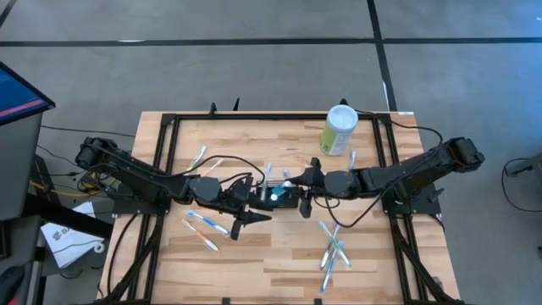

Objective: Pick & Place toothbrushing station
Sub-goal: Put the mouthwash bottle into the middle compartment of the organizer

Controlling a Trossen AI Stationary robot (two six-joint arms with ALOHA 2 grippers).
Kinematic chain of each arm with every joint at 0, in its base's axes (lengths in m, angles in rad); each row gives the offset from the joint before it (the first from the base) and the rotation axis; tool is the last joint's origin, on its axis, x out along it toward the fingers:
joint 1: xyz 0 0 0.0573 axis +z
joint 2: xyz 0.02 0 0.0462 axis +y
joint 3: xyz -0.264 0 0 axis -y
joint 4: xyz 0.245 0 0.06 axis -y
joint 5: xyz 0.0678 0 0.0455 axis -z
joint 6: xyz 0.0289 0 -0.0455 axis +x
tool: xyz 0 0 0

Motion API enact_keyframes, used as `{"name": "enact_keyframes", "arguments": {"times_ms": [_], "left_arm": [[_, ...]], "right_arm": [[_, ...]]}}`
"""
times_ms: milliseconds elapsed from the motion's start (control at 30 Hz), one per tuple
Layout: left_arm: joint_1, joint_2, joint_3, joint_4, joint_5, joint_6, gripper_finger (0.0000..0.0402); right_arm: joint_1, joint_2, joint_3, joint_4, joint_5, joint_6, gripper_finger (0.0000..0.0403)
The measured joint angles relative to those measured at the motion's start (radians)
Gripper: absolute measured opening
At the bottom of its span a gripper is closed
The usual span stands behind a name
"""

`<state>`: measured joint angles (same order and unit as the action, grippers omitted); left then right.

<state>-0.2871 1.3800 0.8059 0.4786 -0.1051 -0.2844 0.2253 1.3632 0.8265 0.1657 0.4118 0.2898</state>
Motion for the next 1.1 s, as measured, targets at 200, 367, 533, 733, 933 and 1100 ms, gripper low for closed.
{"name": "enact_keyframes", "arguments": {"times_ms": [200, 367, 533, 733, 933, 1100], "left_arm": [[0.000, 0.000, -0.001, 0.000, 0.000, 0.000, 0.0110], [-0.006, 0.001, -0.001, 0.000, 0.000, 0.000, 0.0108], [-0.006, 0.001, -0.001, 0.000, -0.004, 0.000, 0.0108], [-0.008, 0.006, -0.010, -0.004, -0.012, -0.004, 0.0108], [-0.008, 0.006, -0.034, 0.010, -0.032, -0.007, 0.0108], [-0.008, 0.006, -0.042, 0.011, -0.050, -0.008, 0.0108]], "right_arm": [[-0.006, 0.000, 0.000, -0.037, 0.000, 0.011, 0.0087], [-0.026, 0.005, 0.000, -0.051, 0.000, 0.018, 0.0087], [-0.044, 0.061, 0.003, -0.041, -0.011, 0.025, 0.0087], [-0.075, 0.134, 0.005, -0.001, -0.055, 0.026, 0.0088], [-0.101, 0.168, 0.015, -0.025, -0.089, 0.025, 0.0088], [-0.114, 0.199, 0.017, -0.007, -0.125, 0.033, 0.0088]]}}
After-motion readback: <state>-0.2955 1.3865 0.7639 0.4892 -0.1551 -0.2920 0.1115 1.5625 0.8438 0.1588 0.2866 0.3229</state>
